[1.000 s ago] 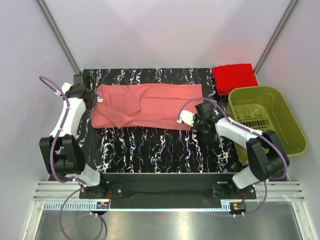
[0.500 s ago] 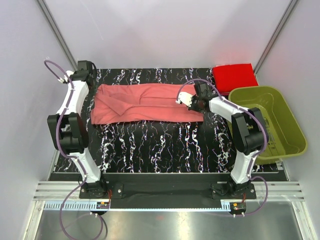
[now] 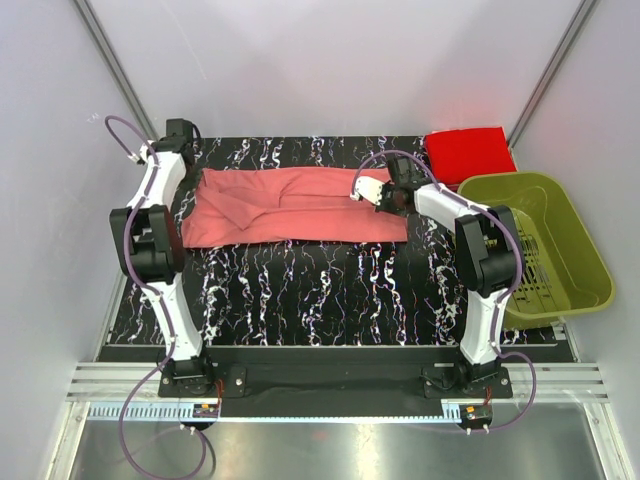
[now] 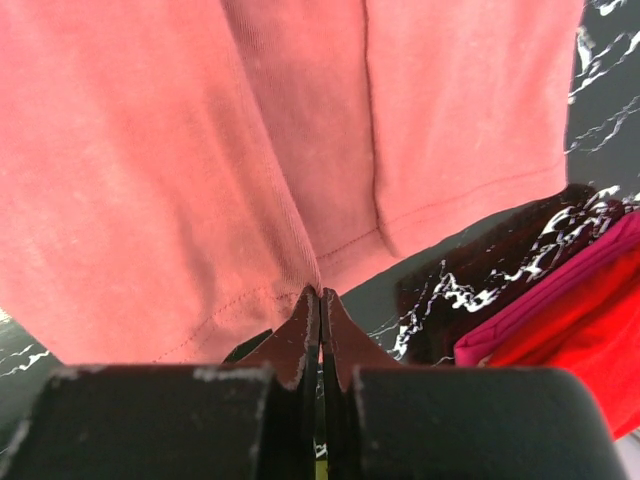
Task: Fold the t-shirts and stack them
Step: Fold the tshirt
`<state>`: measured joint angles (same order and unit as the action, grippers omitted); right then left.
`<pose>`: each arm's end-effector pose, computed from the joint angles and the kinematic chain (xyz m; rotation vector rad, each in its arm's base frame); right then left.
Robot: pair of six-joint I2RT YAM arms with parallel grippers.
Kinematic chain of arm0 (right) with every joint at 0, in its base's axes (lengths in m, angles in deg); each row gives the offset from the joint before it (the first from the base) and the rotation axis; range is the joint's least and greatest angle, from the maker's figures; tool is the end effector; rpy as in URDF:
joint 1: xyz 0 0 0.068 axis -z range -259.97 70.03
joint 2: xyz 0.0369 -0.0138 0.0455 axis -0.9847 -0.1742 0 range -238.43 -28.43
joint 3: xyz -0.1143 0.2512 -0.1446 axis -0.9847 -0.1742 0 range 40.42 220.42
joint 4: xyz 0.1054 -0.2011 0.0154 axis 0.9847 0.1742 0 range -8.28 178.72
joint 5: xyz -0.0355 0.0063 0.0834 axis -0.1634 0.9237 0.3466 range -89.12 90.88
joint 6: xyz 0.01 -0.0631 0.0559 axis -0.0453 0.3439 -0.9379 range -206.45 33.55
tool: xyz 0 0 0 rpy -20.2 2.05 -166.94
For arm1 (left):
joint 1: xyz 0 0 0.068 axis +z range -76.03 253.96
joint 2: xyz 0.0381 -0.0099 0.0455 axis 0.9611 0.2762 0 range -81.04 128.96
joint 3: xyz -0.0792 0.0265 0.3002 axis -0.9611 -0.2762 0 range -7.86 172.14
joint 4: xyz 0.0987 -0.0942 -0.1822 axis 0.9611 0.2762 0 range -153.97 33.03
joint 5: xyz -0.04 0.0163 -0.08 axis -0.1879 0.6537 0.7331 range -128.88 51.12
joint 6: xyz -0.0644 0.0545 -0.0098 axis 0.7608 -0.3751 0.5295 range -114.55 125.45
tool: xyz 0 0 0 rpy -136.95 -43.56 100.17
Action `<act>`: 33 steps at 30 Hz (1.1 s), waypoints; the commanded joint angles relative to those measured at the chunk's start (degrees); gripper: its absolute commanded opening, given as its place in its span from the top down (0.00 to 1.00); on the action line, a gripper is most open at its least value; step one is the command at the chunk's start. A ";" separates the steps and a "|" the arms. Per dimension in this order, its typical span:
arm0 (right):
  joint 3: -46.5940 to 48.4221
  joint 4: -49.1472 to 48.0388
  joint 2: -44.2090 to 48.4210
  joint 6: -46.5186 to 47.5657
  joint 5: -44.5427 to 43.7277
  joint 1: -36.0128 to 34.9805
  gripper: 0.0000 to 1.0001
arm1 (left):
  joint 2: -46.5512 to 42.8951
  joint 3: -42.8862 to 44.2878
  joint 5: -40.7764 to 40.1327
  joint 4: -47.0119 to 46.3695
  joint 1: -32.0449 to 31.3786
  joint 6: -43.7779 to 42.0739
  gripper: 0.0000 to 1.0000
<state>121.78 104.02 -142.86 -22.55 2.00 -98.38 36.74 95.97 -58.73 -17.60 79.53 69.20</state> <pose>0.4147 0.1396 0.2045 -1.6922 1.9240 -0.2855 0.4453 0.0688 0.2651 -1.5324 2.0110 0.0609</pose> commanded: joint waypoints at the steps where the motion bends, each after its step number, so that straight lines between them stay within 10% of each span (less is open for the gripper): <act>1: 1.87 -0.15 -1.49 1.05 -0.07 1.45 1.00 | 1.58 4.36 -1.23 -1.54 -0.20 0.24 1.00; 33: 5.82 -4.91 -7.12 -0.35 -0.86 2.07 1.00 | 8.52 7.79 -2.29 -9.01 -0.20 -3.98 1.00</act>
<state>125.39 100.85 -149.37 -22.60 1.87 -96.83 44.96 101.28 -58.86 -22.47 79.22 66.01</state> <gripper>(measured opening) 0.012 0.019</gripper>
